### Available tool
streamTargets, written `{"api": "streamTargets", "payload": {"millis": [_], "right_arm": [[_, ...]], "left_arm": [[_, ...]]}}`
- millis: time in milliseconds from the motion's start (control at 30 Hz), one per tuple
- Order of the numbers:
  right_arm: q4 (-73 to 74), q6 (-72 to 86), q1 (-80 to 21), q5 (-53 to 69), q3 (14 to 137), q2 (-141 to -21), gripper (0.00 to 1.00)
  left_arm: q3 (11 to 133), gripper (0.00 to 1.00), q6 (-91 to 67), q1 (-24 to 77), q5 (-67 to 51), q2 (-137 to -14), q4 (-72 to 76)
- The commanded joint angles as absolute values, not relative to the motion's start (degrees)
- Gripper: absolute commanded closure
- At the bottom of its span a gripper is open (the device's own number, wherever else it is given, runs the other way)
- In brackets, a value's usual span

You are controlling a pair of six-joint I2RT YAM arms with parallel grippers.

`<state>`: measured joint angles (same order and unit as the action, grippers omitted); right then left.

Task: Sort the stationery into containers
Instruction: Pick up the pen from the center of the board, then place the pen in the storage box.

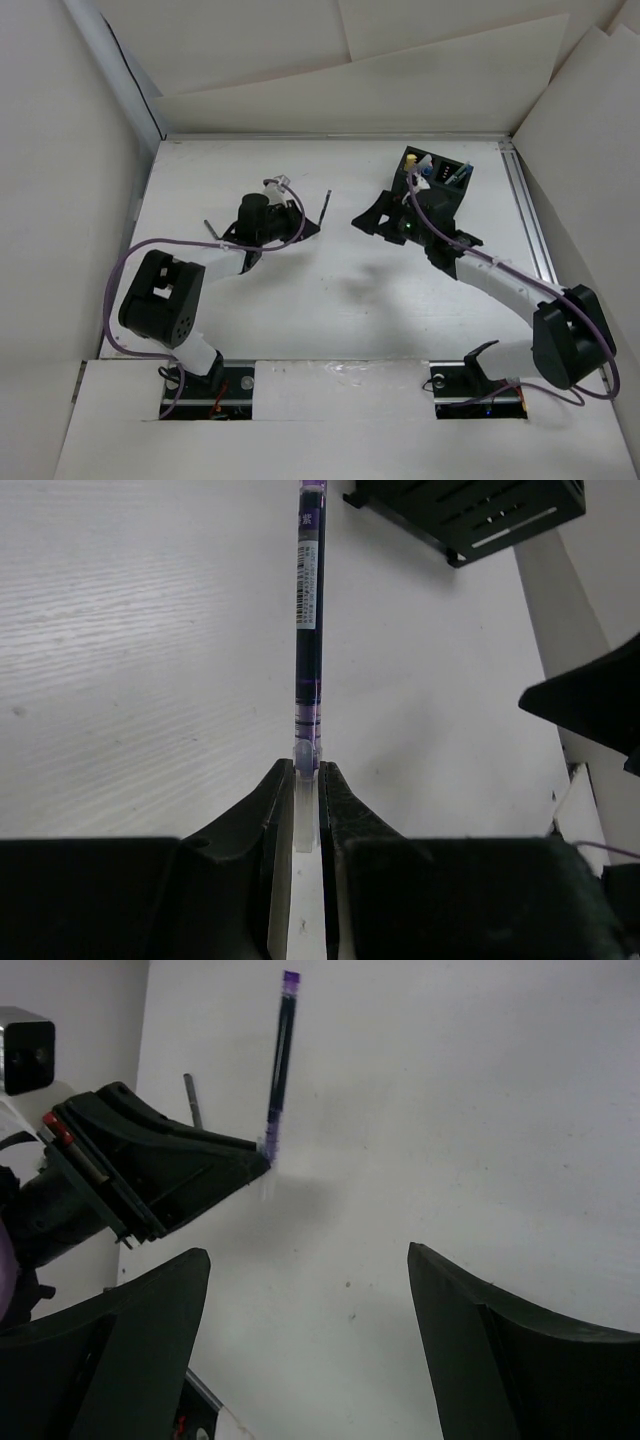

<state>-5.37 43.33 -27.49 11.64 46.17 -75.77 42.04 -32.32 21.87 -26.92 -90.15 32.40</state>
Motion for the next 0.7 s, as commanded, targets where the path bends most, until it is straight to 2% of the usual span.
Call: {"api": "streamTargets", "payload": {"millis": [0, 300, 433, 500, 533, 667], "right_arm": [[-12.48, 43.68, -27.95, 15.03, 50.09, -77.34, 0.13], [-13.53, 43.59, -26.89, 18.71, 56.24, -87.43, 0.12], [-14.32, 44.74, -26.89, 18.11, 56.78, -89.29, 0.16], [-14.94, 45.26, -26.37, 18.11, 56.78, -89.82, 0.25], [-14.94, 45.26, -26.37, 18.11, 56.78, -89.82, 0.25], [-14.94, 45.87, -25.84, 18.11, 56.78, -90.44, 0.4]], "left_arm": [[41.13, 1.0, -29.8, 23.63, -35.41, -91.14, 38.67], [41.66, 1.0, -29.79, 26.63, -42.1, -91.67, 42.62], [41.14, 1.0, -31.03, 26.63, -43.68, -91.14, 43.68], [41.13, 1.0, -31.63, 26.63, -45.08, -91.14, 45.17], [41.13, 1.0, -31.64, 26.63, -45.09, -91.14, 45.18], [40.61, 1.0, -32.17, 26.63, -46.23, -90.62, 46.23]]}}
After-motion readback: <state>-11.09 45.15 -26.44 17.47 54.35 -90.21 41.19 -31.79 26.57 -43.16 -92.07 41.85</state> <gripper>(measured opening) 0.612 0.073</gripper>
